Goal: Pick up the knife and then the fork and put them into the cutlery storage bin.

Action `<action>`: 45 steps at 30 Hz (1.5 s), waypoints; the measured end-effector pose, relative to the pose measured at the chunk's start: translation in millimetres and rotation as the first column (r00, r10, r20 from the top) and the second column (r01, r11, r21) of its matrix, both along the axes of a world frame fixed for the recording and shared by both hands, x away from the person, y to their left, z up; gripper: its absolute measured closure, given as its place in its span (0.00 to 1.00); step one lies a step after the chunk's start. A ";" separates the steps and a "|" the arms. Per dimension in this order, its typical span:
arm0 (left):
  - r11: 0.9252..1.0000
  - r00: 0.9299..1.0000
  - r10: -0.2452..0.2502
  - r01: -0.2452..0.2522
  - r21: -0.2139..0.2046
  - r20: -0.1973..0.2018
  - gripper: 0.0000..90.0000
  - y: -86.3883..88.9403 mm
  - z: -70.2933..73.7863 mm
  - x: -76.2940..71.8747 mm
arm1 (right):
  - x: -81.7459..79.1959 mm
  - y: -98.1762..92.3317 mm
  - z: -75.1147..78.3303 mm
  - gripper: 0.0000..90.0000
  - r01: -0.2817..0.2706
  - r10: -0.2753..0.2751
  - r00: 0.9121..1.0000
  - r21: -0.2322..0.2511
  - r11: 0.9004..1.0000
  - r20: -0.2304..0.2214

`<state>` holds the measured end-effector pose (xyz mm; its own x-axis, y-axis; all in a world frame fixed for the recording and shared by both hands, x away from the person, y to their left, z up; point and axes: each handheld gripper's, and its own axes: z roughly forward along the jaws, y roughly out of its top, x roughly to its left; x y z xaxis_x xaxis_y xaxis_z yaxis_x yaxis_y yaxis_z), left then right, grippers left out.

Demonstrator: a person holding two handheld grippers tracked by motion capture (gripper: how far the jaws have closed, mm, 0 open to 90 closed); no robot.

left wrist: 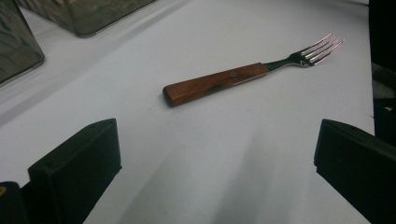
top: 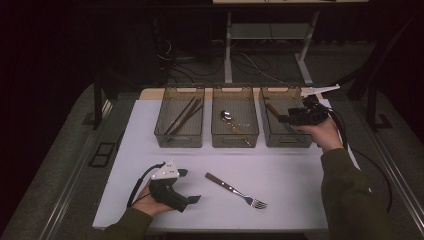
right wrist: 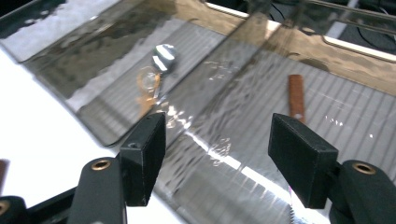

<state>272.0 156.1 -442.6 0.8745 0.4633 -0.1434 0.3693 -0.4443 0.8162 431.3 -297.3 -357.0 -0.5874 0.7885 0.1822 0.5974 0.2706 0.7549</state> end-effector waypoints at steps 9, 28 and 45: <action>1.000 1.000 0.002 -0.002 0.005 0.002 0.00 -0.5 0.2 -0.6 | -39.0 12.7 8.5 0.38 -0.093 0.092 0.995 0.004 0.996 0.048; 1.000 1.000 0.004 -0.004 0.009 0.009 0.00 -1.3 0.7 -1.0 | -108.3 49.7 -6.3 0.37 -0.230 0.230 0.970 0.002 0.973 0.074; 1.000 1.000 0.011 -0.011 0.002 0.004 0.00 -2.2 0.6 -1.8 | -140.8 107.3 -50.0 0.52 -0.372 0.371 0.928 -0.043 0.927 -0.017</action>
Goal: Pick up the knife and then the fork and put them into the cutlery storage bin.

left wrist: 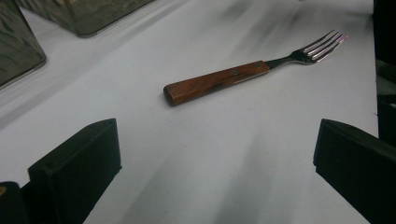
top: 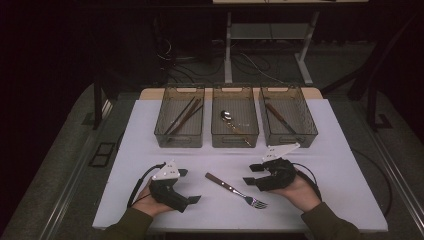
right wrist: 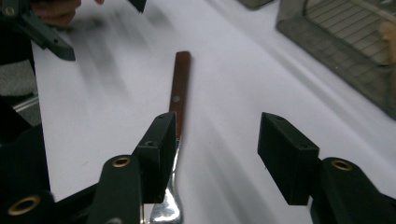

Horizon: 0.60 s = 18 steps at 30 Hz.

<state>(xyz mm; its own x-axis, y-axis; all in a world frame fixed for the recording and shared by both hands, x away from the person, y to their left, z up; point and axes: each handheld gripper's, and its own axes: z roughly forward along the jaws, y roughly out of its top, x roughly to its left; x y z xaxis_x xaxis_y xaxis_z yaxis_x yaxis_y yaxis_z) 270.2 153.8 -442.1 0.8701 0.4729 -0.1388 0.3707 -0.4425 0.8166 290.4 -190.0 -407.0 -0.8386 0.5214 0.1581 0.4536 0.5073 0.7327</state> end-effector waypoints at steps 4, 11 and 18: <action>1.000 1.000 -0.001 0.001 0.000 0.000 0.00 -0.3 -0.2 -0.1 | -3.4 11.6 -5.4 0.55 -0.022 0.022 1.000 -0.022 1.000 -0.012; 1.000 1.000 -0.002 0.002 0.001 0.001 0.00 -0.1 -0.2 0.0 | -4.9 33.9 -14.9 0.60 -0.050 0.048 0.998 -0.071 0.996 -0.030; 1.000 1.000 -0.003 0.003 0.001 -0.001 0.00 0.1 -0.3 0.2 | -3.3 52.3 -23.5 0.69 -0.084 0.080 0.996 -0.089 0.993 -0.051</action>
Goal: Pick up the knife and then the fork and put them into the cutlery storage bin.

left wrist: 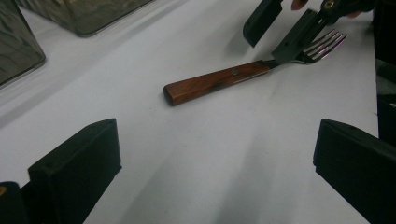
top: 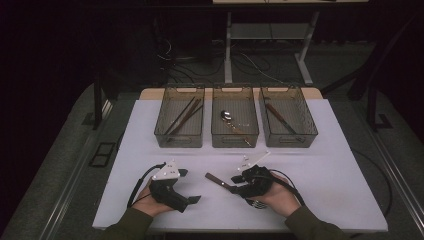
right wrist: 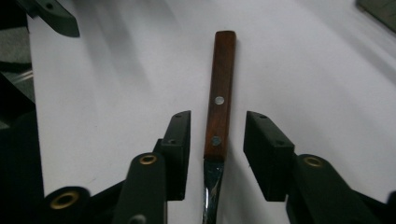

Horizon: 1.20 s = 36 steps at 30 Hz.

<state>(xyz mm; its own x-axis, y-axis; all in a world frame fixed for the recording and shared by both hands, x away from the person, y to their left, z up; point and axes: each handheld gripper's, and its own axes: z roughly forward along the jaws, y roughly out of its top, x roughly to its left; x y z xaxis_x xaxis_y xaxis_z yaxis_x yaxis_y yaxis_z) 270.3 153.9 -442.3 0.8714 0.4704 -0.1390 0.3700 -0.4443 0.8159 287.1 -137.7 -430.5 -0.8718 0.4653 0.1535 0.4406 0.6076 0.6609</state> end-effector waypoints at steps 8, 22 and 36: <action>1.000 1.000 0.000 0.000 0.000 0.000 0.00 0.0 0.0 -0.1 | -2.0 8.4 -10.7 0.77 -0.014 0.015 1.000 -0.048 0.999 0.006; 1.000 1.000 -0.005 0.005 0.007 -0.006 0.00 -0.6 -0.7 0.1 | -7.3 4.1 -17.4 0.84 -0.052 0.056 0.994 -0.044 0.998 0.091; 1.000 1.000 -0.005 0.005 0.006 -0.005 0.00 -0.3 -0.5 0.0 | -0.6 -0.5 -17.7 0.85 -0.095 0.097 0.992 -0.029 0.995 0.076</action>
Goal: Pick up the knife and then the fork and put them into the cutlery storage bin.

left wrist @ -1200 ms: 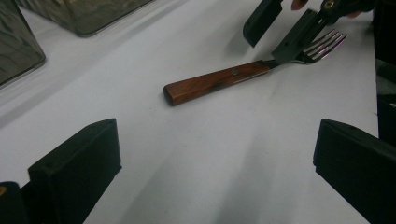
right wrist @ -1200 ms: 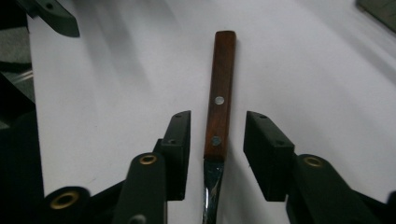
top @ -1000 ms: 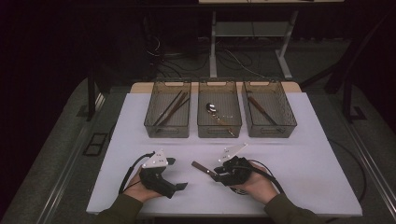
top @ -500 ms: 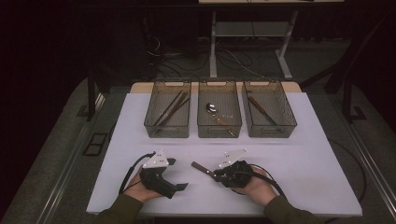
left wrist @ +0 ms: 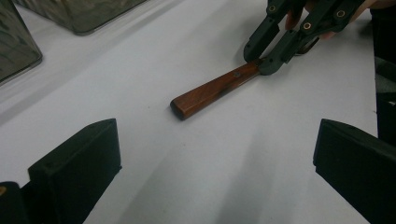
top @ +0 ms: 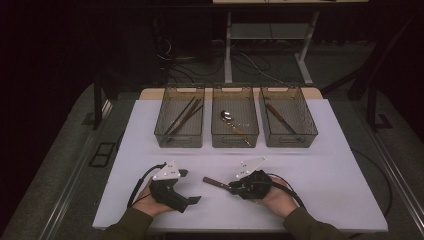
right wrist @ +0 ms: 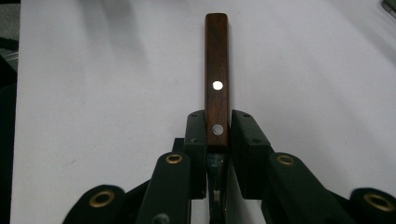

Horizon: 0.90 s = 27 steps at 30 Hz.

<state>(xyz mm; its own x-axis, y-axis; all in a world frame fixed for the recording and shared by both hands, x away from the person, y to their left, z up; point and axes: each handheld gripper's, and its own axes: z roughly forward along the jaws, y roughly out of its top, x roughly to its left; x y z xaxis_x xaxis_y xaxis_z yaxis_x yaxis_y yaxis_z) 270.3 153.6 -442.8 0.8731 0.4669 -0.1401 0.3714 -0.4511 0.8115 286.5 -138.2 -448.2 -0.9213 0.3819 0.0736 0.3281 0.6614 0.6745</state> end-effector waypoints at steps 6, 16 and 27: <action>1.000 1.000 0.001 -0.001 -0.003 0.001 0.00 0.4 0.1 0.2 | 2.0 1.2 3.0 0.86 0.006 -0.006 0.999 -0.014 1.000 -0.033; 1.000 1.000 0.001 -0.001 -0.004 0.001 0.00 0.4 0.2 0.1 | 5.4 -5.7 10.9 0.86 -0.011 0.009 0.998 -0.025 1.000 -0.057; 1.000 1.000 0.003 -0.003 -0.005 -0.001 0.00 0.3 0.0 0.2 | 11.9 -13.4 14.7 0.86 -0.016 0.016 0.999 -0.012 1.000 -0.036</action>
